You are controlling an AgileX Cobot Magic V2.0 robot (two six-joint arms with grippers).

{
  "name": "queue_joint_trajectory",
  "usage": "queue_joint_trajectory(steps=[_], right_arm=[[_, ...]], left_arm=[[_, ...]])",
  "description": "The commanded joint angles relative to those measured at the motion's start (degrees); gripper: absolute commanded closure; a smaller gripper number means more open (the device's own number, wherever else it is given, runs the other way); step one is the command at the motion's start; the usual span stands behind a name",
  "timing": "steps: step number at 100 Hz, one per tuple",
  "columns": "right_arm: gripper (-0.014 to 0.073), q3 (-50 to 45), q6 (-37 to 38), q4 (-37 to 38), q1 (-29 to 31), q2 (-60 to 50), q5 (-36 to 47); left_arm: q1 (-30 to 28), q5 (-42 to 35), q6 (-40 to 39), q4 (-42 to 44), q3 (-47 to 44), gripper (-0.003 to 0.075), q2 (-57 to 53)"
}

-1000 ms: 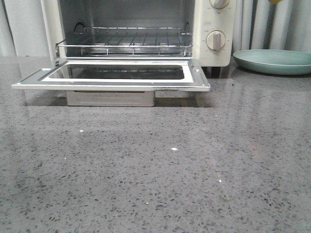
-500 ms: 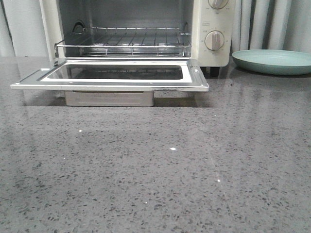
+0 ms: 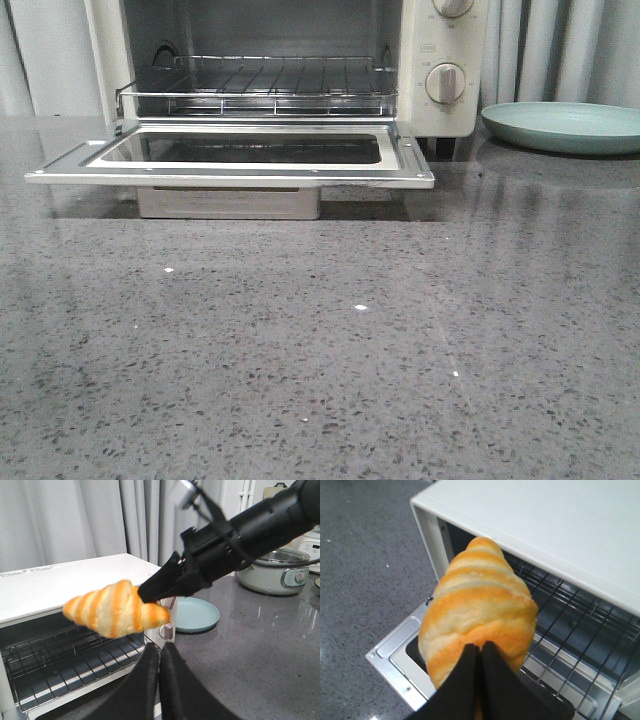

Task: Put bread in oven
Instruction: 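Carry the croissant with the right gripper into the open oven, then open the right gripper to release the croissant onto the wire rack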

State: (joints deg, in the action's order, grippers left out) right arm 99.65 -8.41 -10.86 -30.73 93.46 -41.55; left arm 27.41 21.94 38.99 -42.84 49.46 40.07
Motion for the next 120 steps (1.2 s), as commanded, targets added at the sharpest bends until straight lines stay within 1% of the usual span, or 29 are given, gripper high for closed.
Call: queue_joint_trajectory(steps=[1,12,31,48,54,59,61,63,64,66,67,68,71,73,76,78,82,87,91,96,101,106,108,111,120], right_arm=[[0.0661,1.4,-1.44,-1.1,0.06,0.33,4.96],[0.0661,1.4,-2.1,-0.36,0.06,3.99,7.59],[0.0661,1.4,-2.1,6.13,0.28,9.73,20.63],[0.066,1.4,-2.1,6.9,2.07,13.43,25.54],[0.0636,1.4,-2.1,6.9,2.78,14.31,25.92],[0.0569,1.4,-2.1,6.9,3.47,14.76,25.82],[0.0525,1.4,-2.1,6.9,3.68,14.92,25.41],[0.047,1.4,-2.1,6.9,3.92,15.06,25.08],[0.0429,1.4,-2.1,6.9,4.04,15.06,24.8],[0.0385,1.4,-2.1,6.78,4.21,15.15,24.5],[0.034,1.4,-1.98,6.78,4.33,15.15,24.12],[0.0316,1.4,-1.98,6.63,4.31,15.15,23.92],[0.0206,1.4,-1.56,6.57,4.35,15.15,22.89],[0.0165,1.4,-1.11,6.57,4.45,15.15,22.52],[0.0077,1.4,-0.97,6.57,4.5,15.04,21.46],[0.0039,1.51,-0.97,6.57,4.5,14.93,20.77],[0.0006,1.9,-0.87,6.13,4.5,14.5,18.92],[0.0022,2.0,-0.87,5.28,4.5,13.57,17.01],[0.0057,2.0,-0.87,4.68,4.5,12.43,15.65],[0.0114,2.0,-0.87,4.48,4.38,10.76,14.12],[0.0191,2.0,-0.87,4.48,4.14,8.62,12.58],[0.0306,2.0,-0.87,4.48,4.05,6.16,10.7],[0.0338,2.0,-0.87,4.48,4.05,5.03,10.29],[0.042,2.0,-0.87,4.48,4.05,3.48,9.3],[0.0614,1.39,-0.87,5.62,4.05,-1.05,8.55]], left_arm=[[-0.13,-3.1,-0.11,-0.9,1.87,0.0742,-0.2],[-0.13,-3.1,-0.11,-0.44,1.87,0.0742,-0.53],[-0.13,-2.97,-0.11,-0.12,1.87,0.0742,-0.53],[-0.13,-2.59,-0.11,-0.12,1.87,0.0742,-0.53],[-0.13,-2.04,-0.11,-0.12,1.87,0.0742,-0.53],[-0.13,-1.49,-0.11,-0.12,1.87,0.0742,-0.53],[-0.13,-1.41,-0.11,-0.12,1.87,0.0742,-0.63],[-0.13,-1.47,-0.11,-0.12,1.87,0.0742,-0.64],[-0.13,-1.37,-0.11,-0.12,1.87,0.0742,-0.64],[-0.13,-1.38,-0.11,-0.12,1.87,0.0742,-0.73],[-0.13,-1.38,-0.11,-0.12,1.87,0.0742,-0.89],[-0.13,-1.38,-0.11,-0.12,1.87,0.0742,-0.9],[-0.13,-1.49,-0.11,-0.12,1.87,0.0742,-1.04],[-0.13,-1.49,-0.11,-0.12,1.87,0.0742,-1.18],[-0.13,-1.62,-0.11,-0.12,1.87,0.0742,-1.27],[-0.13,-1.71,-0.11,-0.12,1.87,0.0742,-1.31],[-0.13,-1.71,-0.11,-0.12,1.87,0.0742,-1.31],[-0.13,-1.61,-0.11,-0.12,1.87,0.0742,-1.31],[-0.13,-1.61,-0.14,-0.12,1.87,0.0742,-1.52],[-0.13,-1.61,-0.14,-0.12,1.87,0.0742,-1.77],[-0.13,-1.83,-0.14,-0.12,1.87,0.0742,-2.41],[-0.24,-1.82,-0.14,0.1,1.87,0.0742,-3.12],[-0.24,-1.85,-0.14,0.37,1.87,0.0742,-3.48],[-0.24,-1.85,-0.14,0.84,1.87,0.0742,-3.9],[-0.24,-1.85,-0.24,2.65,1.87,0.0742,-5.14]])
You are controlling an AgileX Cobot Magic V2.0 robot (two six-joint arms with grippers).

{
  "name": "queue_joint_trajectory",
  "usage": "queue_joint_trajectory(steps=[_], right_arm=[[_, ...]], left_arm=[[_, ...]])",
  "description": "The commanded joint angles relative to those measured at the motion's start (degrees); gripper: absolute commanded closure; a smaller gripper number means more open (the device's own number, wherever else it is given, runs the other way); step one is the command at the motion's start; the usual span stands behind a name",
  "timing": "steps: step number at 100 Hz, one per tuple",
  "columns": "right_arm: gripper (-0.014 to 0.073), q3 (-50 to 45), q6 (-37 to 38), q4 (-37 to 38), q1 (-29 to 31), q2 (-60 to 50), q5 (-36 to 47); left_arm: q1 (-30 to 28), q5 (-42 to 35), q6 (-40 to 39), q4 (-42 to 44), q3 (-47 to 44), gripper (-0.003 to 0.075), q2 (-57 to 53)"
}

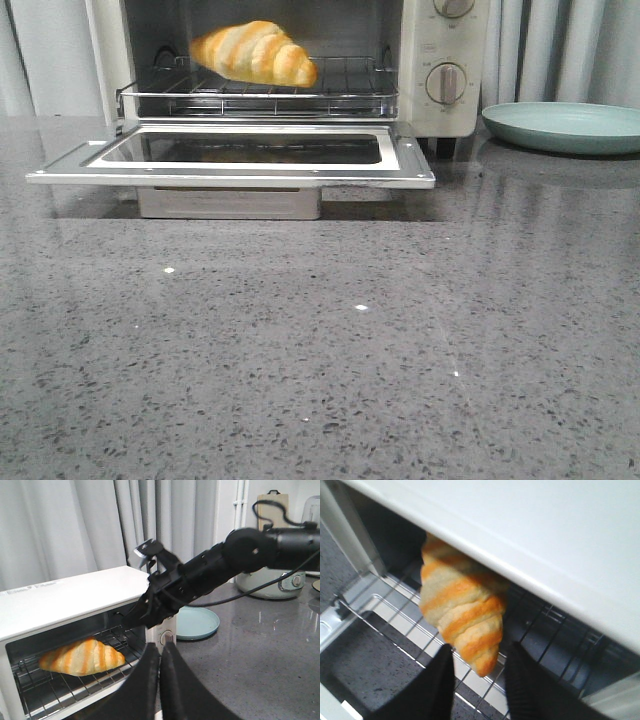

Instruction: Put bread in oven

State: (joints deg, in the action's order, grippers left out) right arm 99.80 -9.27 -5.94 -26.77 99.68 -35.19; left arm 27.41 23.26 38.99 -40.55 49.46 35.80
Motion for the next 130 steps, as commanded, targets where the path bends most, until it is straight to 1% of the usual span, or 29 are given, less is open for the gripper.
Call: queue_joint_trajectory(steps=[1,4,14,19,24,33,45,50,51,52,58,67,80,97,130], right_arm=[[0.0628,1.03,-0.01,1.01,0.09,-7.57,1.98],[0.0671,0.83,-0.12,1.69,0.09,-8.99,1.45],[0.0658,-1.08,-0.12,2.74,0.09,-13.94,-3.58],[0.0657,-3.43,-0.97,2.74,-0.23,-17.65,-5.64],[0.0657,-7.25,-2.17,2.89,-0.72,-22.53,-5.92],[0.0657,-17.38,-4.11,3.13,-0.99,-34.53,-2.51],[0.0657,-32.77,-4.09,5.94,-0.6,-52.2,2.34],[0.0657,-39.85,-3.84,5.94,-0.07,-59.13,4.24],[0.0657,-41.49,-3.4,5.94,0.11,-61.85,4.89],[0.0657,-41.49,-3.14,5.94,0.22,-61.85,5.19],[0.0657,-48.36,-0.92,8.08,1.29,-69.16,6.86],[0.0657,-53.86,0.56,9.43,2.9,-73.74,5.81],[0.0662,-57.28,0.56,9.16,3.32,-78.33,6.98],[0.0662,-57.29,0.56,9.16,3.32,-83.33,8.78],[0.0662,-57.29,0.56,9.16,3.32,-84.17,8.39]], left_arm=[[-0.24,-3.17,-0.24,0.51,1.87,0.0742,-0.97],[-0.24,-3.17,-0.38,1.16,1.82,0.0742,-1.32],[-0.24,-3.17,-1.2,2.83,1.57,0.0742,-2.34],[-0.24,-3.31,-3.1,4.14,1.07,0.0742,-3.21],[-0.24,-3.31,-5.77,6.09,-0.06,0.0742,-4.45],[-0.24,-2.64,-11.86,10.78,-2.67,0.0742,-8.16],[-0.24,-1.39,-19.0,17.09,-8.36,0.0742,-14.63],[-0.24,-1.32,-21.96,18.97,-10.71,0.0742,-17.58],[-0.24,-1.32,-22.46,19.2,-11.35,0.0742,-18.23],[-0.24,-1.32,-22.46,19.24,-11.68,0.0742,-18.23],[-0.24,-1.43,-23.18,19.21,-14.26,0.0742,-20.7],[-0.24,-1.43,-23.18,19.1,-16.69,0.0742,-21.87],[-0.24,-1.64,-23.18,19.1,-18.28,0.0742,-21.87],[-0.24,-1.44,-23.18,19.21,-18.62,0.0741,-21.87],[-0.24,-1.44,-23.18,19.1,-18.62,0.0741,-21.87]])
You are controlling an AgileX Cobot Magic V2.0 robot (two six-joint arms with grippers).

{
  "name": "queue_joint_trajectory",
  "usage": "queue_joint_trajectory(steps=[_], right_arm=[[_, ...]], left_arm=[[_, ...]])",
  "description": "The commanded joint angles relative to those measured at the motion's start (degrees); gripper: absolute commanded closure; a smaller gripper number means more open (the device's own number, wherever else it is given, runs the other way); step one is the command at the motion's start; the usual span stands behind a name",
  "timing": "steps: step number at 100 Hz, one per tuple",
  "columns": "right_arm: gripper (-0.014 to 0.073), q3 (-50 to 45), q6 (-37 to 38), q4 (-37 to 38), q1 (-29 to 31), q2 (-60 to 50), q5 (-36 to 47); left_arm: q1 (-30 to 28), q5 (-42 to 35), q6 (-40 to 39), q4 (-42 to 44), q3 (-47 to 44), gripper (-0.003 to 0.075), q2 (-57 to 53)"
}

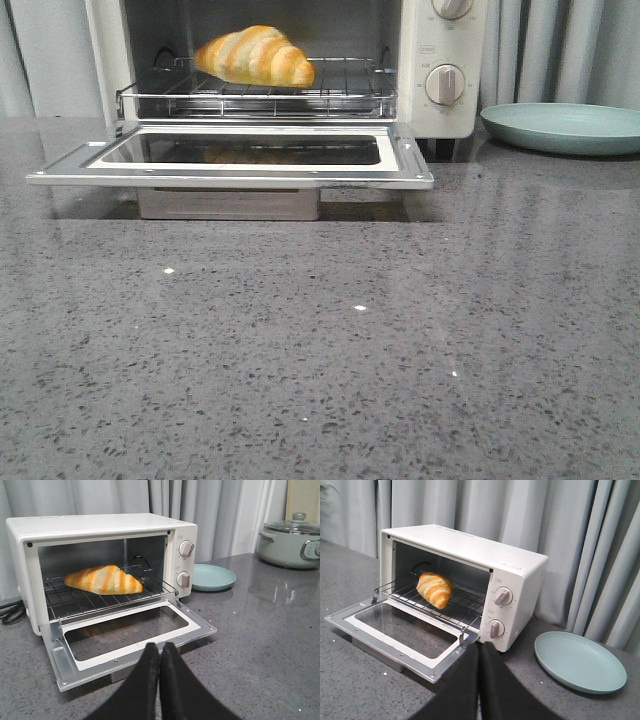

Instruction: Put bread in oven

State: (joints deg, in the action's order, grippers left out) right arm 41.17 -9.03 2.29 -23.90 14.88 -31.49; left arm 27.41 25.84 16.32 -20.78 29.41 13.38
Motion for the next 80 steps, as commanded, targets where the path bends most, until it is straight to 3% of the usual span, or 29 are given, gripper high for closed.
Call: queue_joint_trajectory(steps=[1,40,48,63,72,80], right_arm=[[0.0662,1.34,0.31,0.93,0.45,0.63,4.69],[0.0662,1.34,0.31,0.93,0.45,0.63,4.69],[0.0662,1.34,0.31,0.93,0.45,0.63,4.69],[0.0662,1.34,0.31,0.93,0.45,0.63,4.69],[0.0662,1.34,0.31,0.93,0.45,0.63,4.69],[0.0662,1.34,0.31,0.93,0.45,0.63,4.69]], left_arm=[[-0.24,-4.01,-0.52,-0.67,1.43,0.0741,0.55],[-0.24,-4.01,-0.4,-0.47,1.43,0.0741,0.55],[-0.35,-5.77,0.28,5.0,0.44,0.0741,0.68],[-2.73,-20.73,-0.52,18.86,-9.89,0.0741,-0.25],[-6.86,-29.09,-3.79,18.4,-17.7,0.0741,-1.28],[-9.94,-29.88,-10.26,18.4,-22.82,0.0741,-2.91]])
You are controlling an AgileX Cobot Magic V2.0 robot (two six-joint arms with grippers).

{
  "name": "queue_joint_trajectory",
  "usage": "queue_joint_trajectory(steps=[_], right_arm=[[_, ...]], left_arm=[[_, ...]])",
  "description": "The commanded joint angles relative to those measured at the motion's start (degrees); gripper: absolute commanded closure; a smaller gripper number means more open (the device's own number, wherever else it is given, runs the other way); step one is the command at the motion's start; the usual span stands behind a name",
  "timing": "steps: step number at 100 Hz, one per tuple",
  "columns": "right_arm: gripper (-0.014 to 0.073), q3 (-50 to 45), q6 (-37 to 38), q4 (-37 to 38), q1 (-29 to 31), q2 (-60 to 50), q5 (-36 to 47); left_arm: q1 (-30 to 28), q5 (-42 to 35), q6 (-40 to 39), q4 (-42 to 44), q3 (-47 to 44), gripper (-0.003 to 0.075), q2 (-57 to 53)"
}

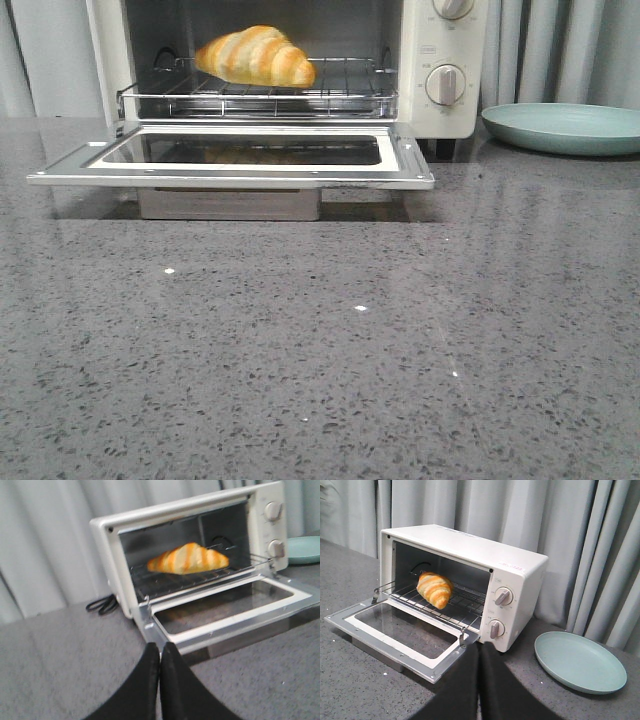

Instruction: Put bread in oven

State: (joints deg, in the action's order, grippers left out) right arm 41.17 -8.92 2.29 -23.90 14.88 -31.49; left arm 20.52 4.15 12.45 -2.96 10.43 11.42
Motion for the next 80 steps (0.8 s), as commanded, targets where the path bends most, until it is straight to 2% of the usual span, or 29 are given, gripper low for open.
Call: queue_joint_trajectory(steps=[1,18,30,57,80], right_arm=[[0.0662,1.34,0.21,0.93,0.45,0.63,4.69],[0.0662,1.34,0.21,0.93,0.45,0.63,4.69],[0.0662,1.34,0.21,0.93,0.45,0.63,4.69],[0.0662,1.34,0.21,0.93,0.45,0.63,4.69],[0.0662,1.34,0.21,0.93,0.45,0.63,4.69]], left_arm=[[-3.47,-8.0,-6.73,0.59,-4.23,0.0741,-1.15],[-6.5,-4.15,-8.67,0.59,-11.51,0.0741,-6.22],[-8.96,8.76,-8.67,1.49,-11.59,0.0741,-8.56],[-14.52,9.66,-8.51,1.8,-11.76,0.0741,-12.94],[-14.9,9.28,-8.51,1.8,-11.76,0.0741,-13.06]])
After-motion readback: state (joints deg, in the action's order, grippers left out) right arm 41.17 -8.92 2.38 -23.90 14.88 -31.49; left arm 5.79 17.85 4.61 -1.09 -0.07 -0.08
